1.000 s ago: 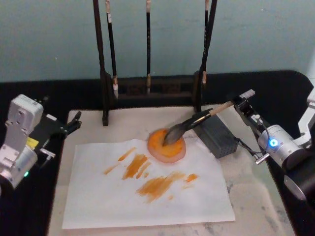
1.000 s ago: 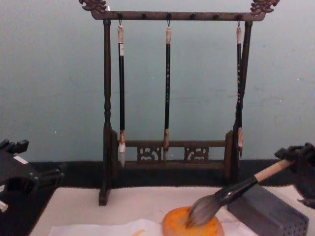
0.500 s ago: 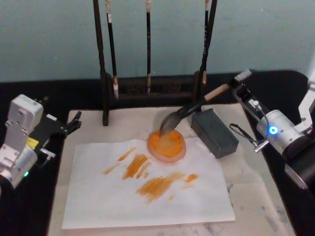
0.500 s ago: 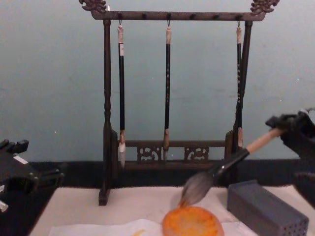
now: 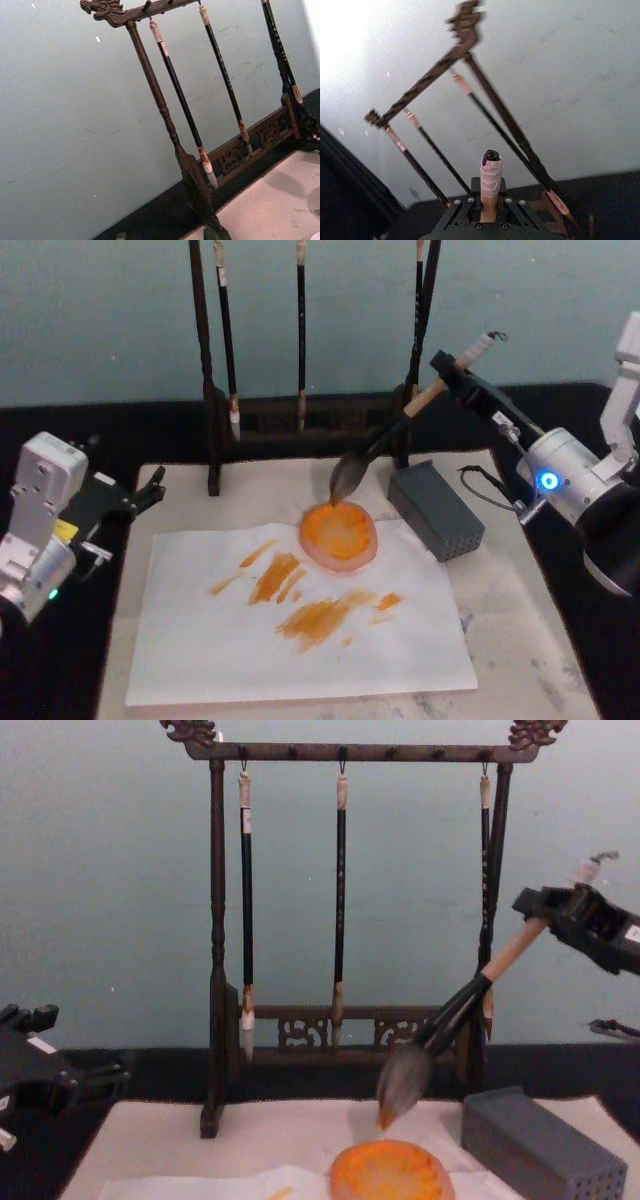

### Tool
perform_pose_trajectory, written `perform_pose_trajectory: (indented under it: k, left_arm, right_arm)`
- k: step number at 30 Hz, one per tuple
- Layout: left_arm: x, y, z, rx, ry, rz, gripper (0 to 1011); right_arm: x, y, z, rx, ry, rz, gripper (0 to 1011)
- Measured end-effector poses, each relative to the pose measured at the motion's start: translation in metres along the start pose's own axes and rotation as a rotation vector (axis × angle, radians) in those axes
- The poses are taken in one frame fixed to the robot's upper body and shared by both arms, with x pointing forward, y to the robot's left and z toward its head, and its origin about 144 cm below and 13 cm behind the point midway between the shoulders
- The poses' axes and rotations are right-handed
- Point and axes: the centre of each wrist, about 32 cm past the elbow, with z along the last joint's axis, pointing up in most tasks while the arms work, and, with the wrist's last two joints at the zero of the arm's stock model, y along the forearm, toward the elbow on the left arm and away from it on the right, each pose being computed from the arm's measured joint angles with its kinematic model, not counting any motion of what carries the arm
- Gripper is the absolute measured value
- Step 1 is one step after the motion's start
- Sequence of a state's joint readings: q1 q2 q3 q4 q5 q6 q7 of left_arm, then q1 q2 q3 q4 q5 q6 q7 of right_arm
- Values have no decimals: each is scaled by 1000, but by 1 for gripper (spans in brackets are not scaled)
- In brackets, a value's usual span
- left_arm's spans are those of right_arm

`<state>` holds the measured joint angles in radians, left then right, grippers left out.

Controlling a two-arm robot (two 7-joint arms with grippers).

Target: Pick up the brush from the inkstone, write on the paper, then place the brush back to its original position.

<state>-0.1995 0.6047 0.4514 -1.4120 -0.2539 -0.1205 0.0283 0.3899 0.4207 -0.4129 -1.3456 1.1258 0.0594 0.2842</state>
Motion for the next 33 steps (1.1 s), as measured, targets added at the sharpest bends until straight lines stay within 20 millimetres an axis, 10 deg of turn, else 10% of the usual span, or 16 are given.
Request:
perform_pose_trajectory:
  k: [33]
  left_arm:
    - [0,0,0,0,0,0,1001]
  right_arm:
    - [-30,3,0,-38,-607,187,174]
